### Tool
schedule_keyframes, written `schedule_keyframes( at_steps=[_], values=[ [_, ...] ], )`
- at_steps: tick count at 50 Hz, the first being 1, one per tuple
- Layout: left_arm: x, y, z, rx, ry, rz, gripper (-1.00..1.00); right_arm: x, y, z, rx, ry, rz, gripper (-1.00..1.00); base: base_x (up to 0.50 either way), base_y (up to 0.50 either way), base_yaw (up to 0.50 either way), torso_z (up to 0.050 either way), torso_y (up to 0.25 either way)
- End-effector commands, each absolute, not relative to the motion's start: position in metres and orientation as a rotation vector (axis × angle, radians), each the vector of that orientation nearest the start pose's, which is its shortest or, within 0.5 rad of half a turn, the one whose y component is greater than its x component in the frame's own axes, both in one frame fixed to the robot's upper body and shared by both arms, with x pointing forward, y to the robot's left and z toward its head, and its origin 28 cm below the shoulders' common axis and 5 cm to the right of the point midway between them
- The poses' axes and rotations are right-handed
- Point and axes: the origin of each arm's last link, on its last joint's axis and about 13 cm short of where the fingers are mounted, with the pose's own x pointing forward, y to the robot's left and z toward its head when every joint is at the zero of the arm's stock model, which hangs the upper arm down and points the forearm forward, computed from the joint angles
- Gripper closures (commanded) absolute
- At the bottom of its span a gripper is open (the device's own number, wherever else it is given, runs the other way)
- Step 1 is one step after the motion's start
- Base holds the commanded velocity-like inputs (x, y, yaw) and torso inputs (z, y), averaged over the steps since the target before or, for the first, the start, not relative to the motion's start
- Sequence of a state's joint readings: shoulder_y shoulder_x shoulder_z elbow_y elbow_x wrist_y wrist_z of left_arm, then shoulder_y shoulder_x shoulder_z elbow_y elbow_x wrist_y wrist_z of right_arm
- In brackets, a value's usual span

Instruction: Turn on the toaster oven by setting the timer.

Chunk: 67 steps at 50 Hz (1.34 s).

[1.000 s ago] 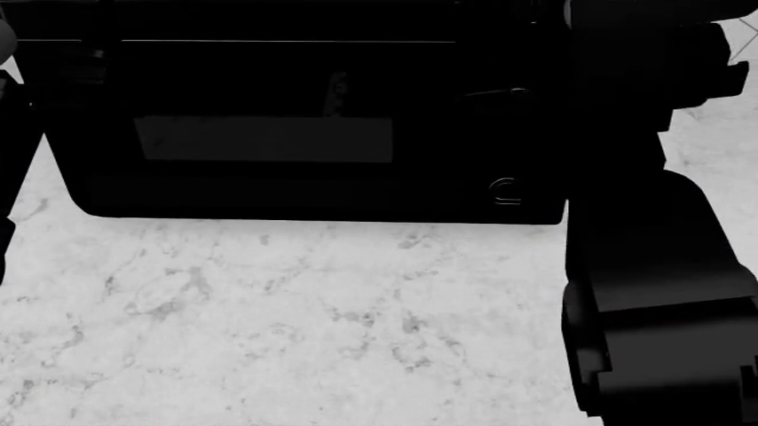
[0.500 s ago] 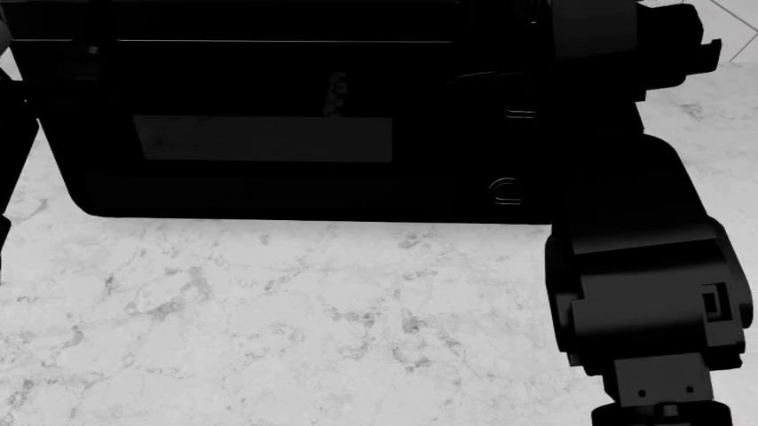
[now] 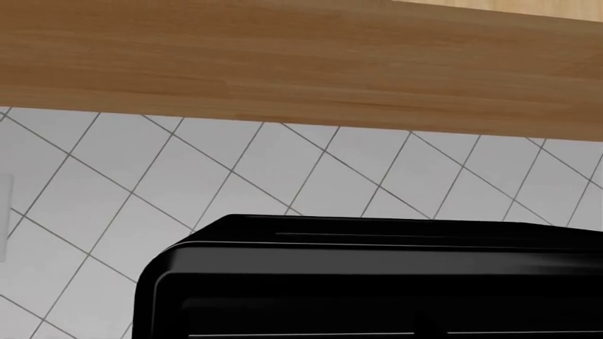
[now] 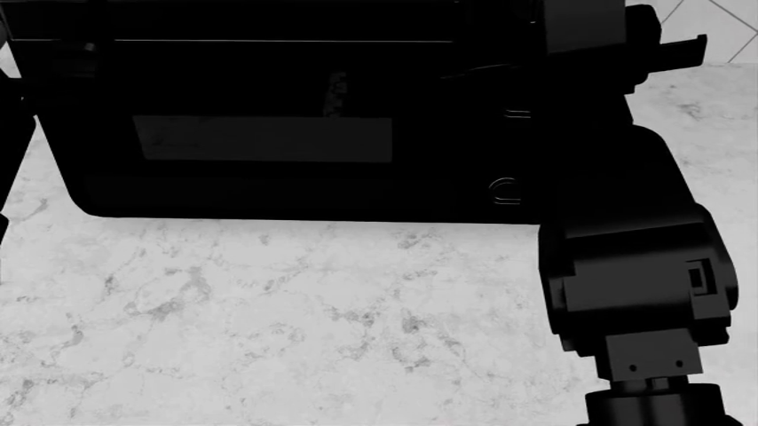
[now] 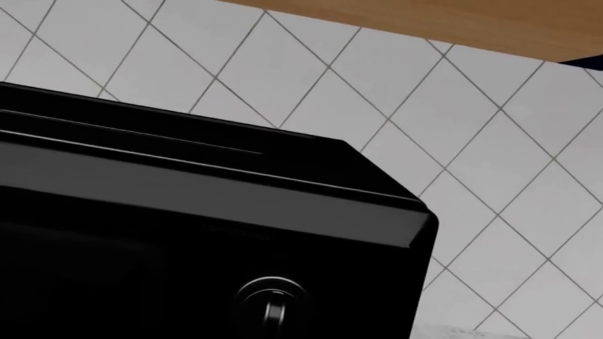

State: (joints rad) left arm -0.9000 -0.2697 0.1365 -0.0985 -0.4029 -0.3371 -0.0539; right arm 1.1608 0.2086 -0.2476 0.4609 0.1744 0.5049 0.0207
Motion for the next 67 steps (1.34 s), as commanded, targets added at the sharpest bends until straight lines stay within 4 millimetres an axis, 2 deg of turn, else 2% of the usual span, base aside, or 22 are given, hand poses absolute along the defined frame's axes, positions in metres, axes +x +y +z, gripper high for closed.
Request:
schedule_keyframes(
  at_steps=[1, 10, 31, 67],
  values=[
    [0.355, 0.245, 0.239, -0.060, -0.422, -0.099, -1.00, 0.402, -0.131, 0.255, -0.186, -0.146, 0.000, 1.00, 0.02, 0.00, 0.01, 0.000, 0.000],
    [0.354, 0.246, 0.240, -0.062, -0.424, -0.096, -1.00, 0.401, -0.128, 0.260, -0.186, -0.155, 0.005, 1.00, 0.02, 0.00, 0.01, 0.002, 0.000],
    [0.354, 0.245, 0.240, -0.059, -0.427, -0.103, -1.00, 0.398, -0.128, 0.270, -0.019, -0.204, -0.022, 1.00, 0.02, 0.00, 0.01, 0.001, 0.000],
    [0.352, 0.244, 0.245, -0.052, -0.436, -0.101, -1.00, 0.394, -0.138, 0.273, 0.379, -0.233, -0.072, 1.00, 0.01, 0.00, 0.00, 0.001, 0.000]
  ],
)
